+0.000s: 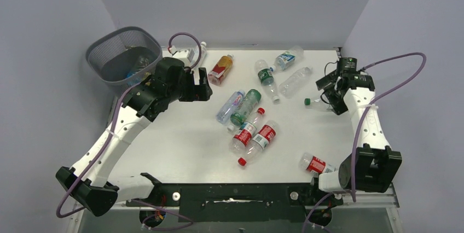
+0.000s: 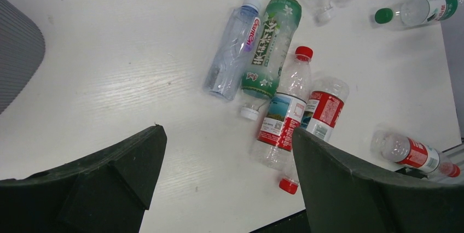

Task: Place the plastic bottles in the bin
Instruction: Pick up the plastic bottle at the center of the board.

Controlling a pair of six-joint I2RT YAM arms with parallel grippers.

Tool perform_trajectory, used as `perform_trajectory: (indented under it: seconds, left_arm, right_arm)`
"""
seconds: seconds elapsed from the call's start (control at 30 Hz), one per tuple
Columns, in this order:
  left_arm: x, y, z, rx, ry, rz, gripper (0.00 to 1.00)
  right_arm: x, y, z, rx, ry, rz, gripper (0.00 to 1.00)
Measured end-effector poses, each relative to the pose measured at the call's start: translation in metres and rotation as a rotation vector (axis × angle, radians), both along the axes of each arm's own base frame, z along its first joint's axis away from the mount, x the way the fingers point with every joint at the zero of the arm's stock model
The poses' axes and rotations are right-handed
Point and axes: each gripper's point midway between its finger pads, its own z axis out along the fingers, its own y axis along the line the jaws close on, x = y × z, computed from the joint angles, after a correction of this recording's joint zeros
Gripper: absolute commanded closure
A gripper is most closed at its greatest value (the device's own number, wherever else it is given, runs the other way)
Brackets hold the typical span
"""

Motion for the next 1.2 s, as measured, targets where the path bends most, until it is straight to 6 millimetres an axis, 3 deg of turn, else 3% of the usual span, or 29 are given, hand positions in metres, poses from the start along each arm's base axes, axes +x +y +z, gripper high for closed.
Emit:
perform_trajectory:
  seconds: [0.2,0.37,0.53,0.87,1.2]
  left_arm:
    - [-0.009,0.002,-0.014,0.001,0.023,-0.013,0.14]
    - [-0.013,0.000,-0.021,-0.004,0.027,-0.027,0.14]
    - [-0.015,-0.002,-0.023,-0.015,0.025,-0.037,0.13]
    - [-0.016,-0.003,-0.024,-0.026,0.004,-0.051,0.13]
    - [-0.016,-0.004,-0.033,-0.010,0.011,-0.075,0.12]
  right_arm:
    - [-0.002,-0.038,-0.022,-0.015,0.080,-0.106,0.02]
    - [0.009,-0.052,-0.028,-0.025,0.110,-0.139,0.02]
    - [0.026,-0.059,-0.043,-0.022,0.151,-0.164,0.02]
    - [0.037,-0.067,-0.085,0.006,0.252,-0.234,0.02]
    - [0.053,-0.074,-0.112,0.018,0.304,-0.273,0.02]
